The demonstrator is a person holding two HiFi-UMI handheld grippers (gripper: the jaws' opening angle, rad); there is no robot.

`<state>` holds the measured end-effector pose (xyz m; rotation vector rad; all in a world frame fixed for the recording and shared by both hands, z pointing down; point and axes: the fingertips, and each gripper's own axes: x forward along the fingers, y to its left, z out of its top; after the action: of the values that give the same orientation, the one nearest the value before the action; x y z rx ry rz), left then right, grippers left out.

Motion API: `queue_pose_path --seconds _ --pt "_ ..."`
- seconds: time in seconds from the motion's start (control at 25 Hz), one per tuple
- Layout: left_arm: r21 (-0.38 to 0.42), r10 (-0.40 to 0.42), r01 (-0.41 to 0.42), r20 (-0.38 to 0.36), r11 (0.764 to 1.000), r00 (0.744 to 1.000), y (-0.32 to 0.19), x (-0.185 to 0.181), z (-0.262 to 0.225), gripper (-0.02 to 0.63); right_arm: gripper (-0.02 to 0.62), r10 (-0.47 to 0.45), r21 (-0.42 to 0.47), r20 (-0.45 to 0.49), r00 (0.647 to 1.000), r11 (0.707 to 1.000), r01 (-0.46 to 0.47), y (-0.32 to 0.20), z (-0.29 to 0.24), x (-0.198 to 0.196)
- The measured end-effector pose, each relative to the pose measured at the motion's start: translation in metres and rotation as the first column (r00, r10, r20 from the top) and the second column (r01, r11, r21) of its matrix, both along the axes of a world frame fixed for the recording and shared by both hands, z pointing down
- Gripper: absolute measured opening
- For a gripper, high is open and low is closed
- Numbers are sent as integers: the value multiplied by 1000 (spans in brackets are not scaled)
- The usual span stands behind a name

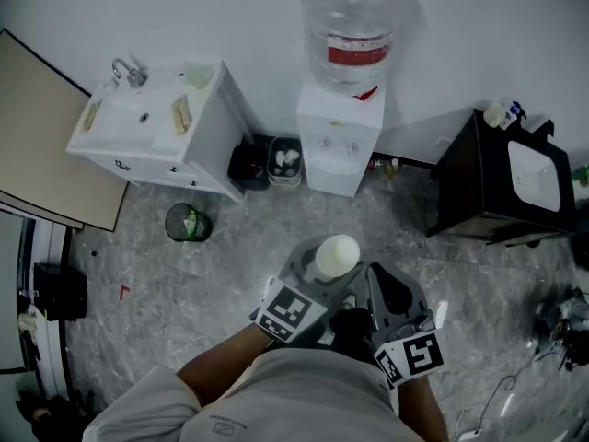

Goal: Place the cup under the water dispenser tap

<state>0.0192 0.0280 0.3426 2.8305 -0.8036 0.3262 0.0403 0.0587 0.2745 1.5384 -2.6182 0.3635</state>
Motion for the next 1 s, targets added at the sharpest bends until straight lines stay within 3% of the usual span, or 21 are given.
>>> queue_pose_path --seconds 0.32,0.6,1.0 --pt "44 -68 68 -8 997 998 -109 33 50 262 14 -63 -34 12 998 997 64 -114 31 35" --pt "53 -193 192 28 980 981 -222 62 115 264 14 -213 -58 12 977 975 213 -228 64 62" --pt "-12 -209 211 102 977 973 -304 71 321 262 14 -228 -115 51 972 966 233 -300 192 66"
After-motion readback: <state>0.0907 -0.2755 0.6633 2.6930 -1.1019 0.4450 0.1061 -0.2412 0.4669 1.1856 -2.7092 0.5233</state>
